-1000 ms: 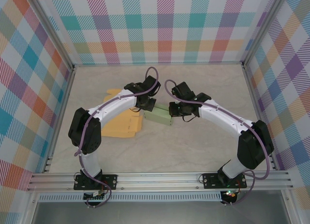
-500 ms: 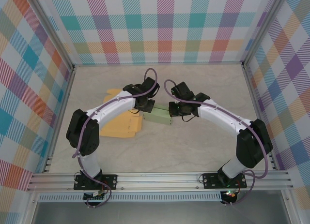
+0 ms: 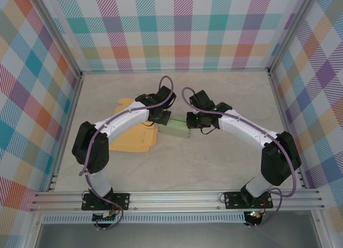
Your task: Fold the paper box
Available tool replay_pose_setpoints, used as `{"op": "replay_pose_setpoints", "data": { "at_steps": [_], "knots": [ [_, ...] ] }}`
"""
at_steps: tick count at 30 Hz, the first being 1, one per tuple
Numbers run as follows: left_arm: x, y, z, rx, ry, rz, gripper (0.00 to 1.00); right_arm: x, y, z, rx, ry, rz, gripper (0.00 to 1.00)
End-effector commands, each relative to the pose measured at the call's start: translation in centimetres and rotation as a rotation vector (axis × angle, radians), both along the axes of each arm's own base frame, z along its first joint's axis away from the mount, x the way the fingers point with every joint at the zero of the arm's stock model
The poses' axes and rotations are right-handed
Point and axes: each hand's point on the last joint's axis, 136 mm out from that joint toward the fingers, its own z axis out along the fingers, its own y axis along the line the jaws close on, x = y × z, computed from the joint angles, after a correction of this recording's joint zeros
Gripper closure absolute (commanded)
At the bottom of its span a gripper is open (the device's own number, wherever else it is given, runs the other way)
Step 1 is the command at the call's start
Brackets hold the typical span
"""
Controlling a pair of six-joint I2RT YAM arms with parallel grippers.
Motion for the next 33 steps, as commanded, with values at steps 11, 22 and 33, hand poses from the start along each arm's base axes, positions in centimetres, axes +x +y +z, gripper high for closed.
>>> {"op": "replay_pose_setpoints", "data": {
  "at_steps": [11,22,33],
  "knots": [
    [-2.2,-2.7,-0.9,-0.062,0.062,-0.081,1.00,0.9,4.7,1.8,0.166,-0.019,0.085,0.88],
    [-2.0,-2.3,0.2,-0.061,0.030,-0.071,0.95,0.2,3.2,-1.5,0.084,0.018,0.067,0.94],
    [-2.1,-1.4,2.3,-0.081,-0.043,-0.064,0.79,0.2,2.6,-1.2,0.057,-0.002,0.071,0.97]
  ]
}}
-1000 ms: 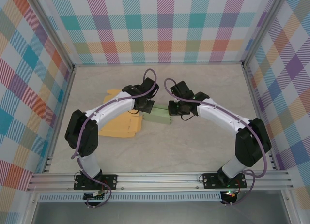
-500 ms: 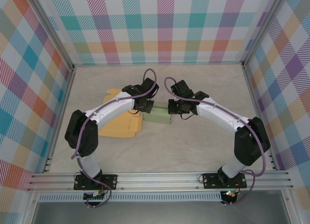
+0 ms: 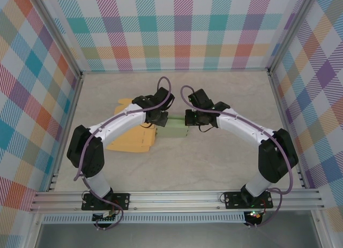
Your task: Fold the paper box
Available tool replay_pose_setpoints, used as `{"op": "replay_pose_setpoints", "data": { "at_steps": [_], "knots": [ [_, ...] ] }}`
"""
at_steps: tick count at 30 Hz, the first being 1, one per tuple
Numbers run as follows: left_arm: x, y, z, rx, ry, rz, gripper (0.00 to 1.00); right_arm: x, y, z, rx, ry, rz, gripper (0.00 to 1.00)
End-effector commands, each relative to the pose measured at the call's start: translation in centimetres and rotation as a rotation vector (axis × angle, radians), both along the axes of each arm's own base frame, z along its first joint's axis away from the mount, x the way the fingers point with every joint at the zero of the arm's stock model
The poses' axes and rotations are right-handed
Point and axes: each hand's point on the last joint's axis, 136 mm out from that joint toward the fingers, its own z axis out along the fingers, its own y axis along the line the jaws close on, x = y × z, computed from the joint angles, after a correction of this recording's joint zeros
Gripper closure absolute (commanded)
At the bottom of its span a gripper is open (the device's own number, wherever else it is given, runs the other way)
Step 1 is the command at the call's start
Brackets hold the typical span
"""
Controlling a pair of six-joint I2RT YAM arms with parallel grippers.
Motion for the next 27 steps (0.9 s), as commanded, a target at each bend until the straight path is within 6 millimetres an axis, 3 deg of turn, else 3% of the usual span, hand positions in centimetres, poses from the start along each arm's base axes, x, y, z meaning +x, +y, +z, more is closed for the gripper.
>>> {"op": "replay_pose_setpoints", "data": {
  "at_steps": [1,8,23,26,27],
  "knots": [
    [-0.9,-1.8,1.0,-0.079,-0.017,-0.053,0.78,-1.5,2.1,-1.0,0.048,0.039,0.089,0.97],
    [-0.7,-1.0,0.8,-0.057,-0.024,-0.034,0.76,-1.7,2.0,-1.0,0.037,0.041,0.107,0.97],
    [0.0,0.7,3.8,-0.094,-0.153,0.006,0.57,-1.6,1.8,-1.5,-0.030,0.056,0.113,0.99],
    [0.1,1.4,3.3,-0.089,-0.138,0.024,0.57,-1.6,1.7,-1.4,-0.036,0.056,0.113,0.99],
    [0.1,1.5,3.0,-0.092,-0.131,0.025,0.62,-1.6,1.7,-1.3,-0.035,0.055,0.113,0.99]
  ]
}}
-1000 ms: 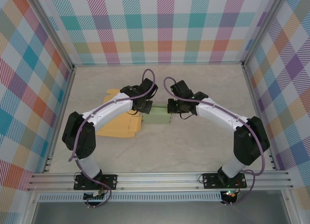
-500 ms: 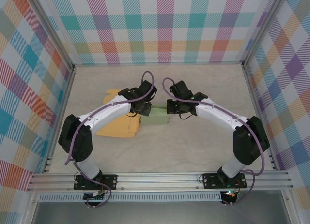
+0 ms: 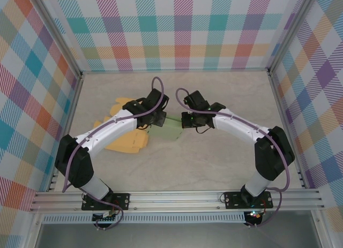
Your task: Fold the paper box
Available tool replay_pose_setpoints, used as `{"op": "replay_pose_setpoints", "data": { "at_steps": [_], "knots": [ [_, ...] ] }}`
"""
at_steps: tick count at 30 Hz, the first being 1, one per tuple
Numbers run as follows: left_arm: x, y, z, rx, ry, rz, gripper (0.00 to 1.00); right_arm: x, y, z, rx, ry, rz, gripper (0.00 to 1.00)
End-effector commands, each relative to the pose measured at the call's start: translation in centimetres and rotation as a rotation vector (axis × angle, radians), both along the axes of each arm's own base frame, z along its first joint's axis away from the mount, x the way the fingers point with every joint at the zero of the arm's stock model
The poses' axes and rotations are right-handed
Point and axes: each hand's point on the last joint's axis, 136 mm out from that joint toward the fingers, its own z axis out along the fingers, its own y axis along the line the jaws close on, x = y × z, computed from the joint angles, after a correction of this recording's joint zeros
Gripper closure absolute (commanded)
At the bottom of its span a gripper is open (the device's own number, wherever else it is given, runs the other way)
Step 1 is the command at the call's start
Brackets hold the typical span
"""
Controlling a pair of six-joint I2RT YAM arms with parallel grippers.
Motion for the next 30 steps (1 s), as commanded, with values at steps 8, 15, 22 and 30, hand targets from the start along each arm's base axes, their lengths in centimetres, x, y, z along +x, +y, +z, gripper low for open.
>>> {"op": "replay_pose_setpoints", "data": {
  "at_steps": [8,15,22,30],
  "knots": [
    [0.1,-0.5,-2.0,-0.069,0.042,-0.009,0.81,-0.5,-0.4,0.4,-0.055,0.009,0.022,0.99],
    [0.2,-2.4,-2.5,-0.183,0.051,-0.021,0.84,-0.3,-1.5,0.8,-0.107,-0.020,0.001,0.98],
    [0.2,-0.8,-2.3,-0.170,-0.010,0.049,0.78,-0.6,-2.0,0.4,-0.117,-0.028,-0.004,0.99],
    [-0.2,-0.5,-2.1,-0.237,-0.066,0.067,0.89,-0.9,-1.5,0.6,-0.132,-0.058,0.008,0.99]
  ]
}}
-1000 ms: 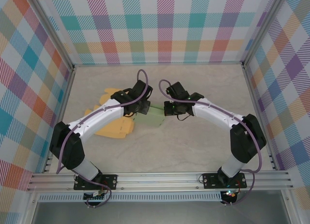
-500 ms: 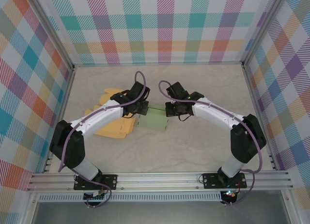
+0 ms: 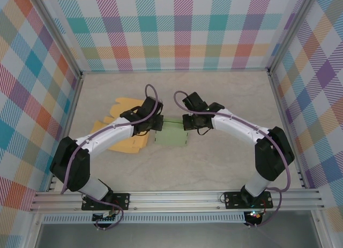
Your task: Fold the paper box
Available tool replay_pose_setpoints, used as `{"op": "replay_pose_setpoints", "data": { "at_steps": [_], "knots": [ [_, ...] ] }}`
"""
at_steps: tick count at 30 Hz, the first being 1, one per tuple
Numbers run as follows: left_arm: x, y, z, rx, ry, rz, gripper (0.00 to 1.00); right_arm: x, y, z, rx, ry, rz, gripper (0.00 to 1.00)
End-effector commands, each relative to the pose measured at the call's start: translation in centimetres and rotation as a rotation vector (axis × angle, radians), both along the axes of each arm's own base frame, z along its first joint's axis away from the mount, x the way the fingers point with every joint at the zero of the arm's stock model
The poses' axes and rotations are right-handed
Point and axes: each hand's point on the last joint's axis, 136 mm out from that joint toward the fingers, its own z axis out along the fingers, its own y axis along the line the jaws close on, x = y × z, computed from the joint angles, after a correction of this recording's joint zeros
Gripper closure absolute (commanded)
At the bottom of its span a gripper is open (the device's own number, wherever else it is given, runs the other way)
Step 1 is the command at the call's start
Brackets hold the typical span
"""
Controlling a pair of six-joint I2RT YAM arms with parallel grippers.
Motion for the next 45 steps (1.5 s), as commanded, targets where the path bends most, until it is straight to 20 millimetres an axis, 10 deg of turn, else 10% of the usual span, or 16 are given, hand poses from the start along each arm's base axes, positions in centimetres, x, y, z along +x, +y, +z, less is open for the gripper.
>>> {"op": "replay_pose_setpoints", "data": {
  "at_steps": [1,32,45],
  "knots": [
    [0.3,-0.4,1.4,-0.076,-0.075,0.018,0.90,-0.3,0.2,1.0,-0.002,-0.048,0.022,0.99],
    [-3.8,-6.5,1.4,-0.234,-0.332,-0.146,0.79,-2.8,-1.4,0.7,0.001,-0.356,-0.027,0.99],
    [-4.7,-6.4,5.4,-0.312,-0.383,-0.171,0.51,-2.5,-2.5,1.3,0.028,-0.470,-0.057,1.00]
  ]
}}
